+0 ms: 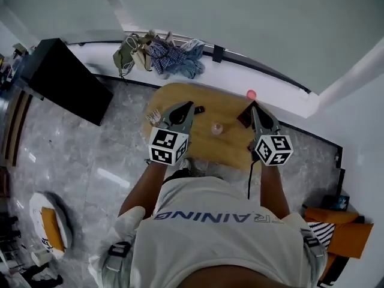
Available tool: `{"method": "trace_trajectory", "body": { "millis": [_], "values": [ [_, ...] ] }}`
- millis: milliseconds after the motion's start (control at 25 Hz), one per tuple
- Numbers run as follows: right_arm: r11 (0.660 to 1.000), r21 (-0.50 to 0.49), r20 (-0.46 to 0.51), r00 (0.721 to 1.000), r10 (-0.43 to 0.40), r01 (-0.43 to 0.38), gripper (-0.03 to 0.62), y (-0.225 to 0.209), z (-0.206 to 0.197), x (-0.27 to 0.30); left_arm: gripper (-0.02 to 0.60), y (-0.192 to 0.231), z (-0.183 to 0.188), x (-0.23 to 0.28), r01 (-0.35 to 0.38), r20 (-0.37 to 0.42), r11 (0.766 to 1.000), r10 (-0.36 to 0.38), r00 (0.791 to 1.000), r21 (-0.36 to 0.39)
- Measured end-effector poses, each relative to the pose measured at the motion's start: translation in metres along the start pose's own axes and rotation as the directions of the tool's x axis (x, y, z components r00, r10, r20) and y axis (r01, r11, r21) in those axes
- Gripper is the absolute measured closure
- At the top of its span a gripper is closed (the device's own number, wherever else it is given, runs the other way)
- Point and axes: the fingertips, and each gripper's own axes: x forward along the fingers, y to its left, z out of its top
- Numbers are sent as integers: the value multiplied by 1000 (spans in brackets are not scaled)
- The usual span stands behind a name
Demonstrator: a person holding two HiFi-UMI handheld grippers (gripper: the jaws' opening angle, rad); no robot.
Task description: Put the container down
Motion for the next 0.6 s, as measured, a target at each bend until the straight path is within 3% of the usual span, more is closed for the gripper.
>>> {"method": "trace_trajectory", "body": {
  "millis": [280,600],
  "values": [
    [999,-25,14,1000,-21,21,579,-7,17,-5,583,-12,22,11,32,49,999,-33,998,13],
    [999,-36,34,999,-31,32,579,-15,24,-5,583,-15,27,21,45,52,999,-46,998,6]
  ]
}}
